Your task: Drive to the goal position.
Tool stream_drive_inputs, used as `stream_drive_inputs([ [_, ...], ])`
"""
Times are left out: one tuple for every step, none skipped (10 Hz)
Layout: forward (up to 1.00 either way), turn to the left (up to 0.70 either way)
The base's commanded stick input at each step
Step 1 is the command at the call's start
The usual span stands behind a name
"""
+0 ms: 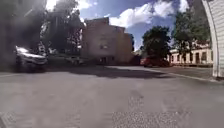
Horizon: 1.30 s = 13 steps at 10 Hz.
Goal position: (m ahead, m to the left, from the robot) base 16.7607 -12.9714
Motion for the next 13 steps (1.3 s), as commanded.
stream_drive_inputs([
  [0.85, 0.00],
  [0.85, 0.00],
  [0.85, 0.00],
  [0.85, 0.00],
  [0.85, 0.00],
  [0.85, 0.00],
  [0.85, 0.00],
  [0.85, 0.00],
  [0.85, 0.00],
  [0.85, 0.00],
  [0.85, 0.00],
  [0.85, 0.00],
  [0.85, 0.00],
])
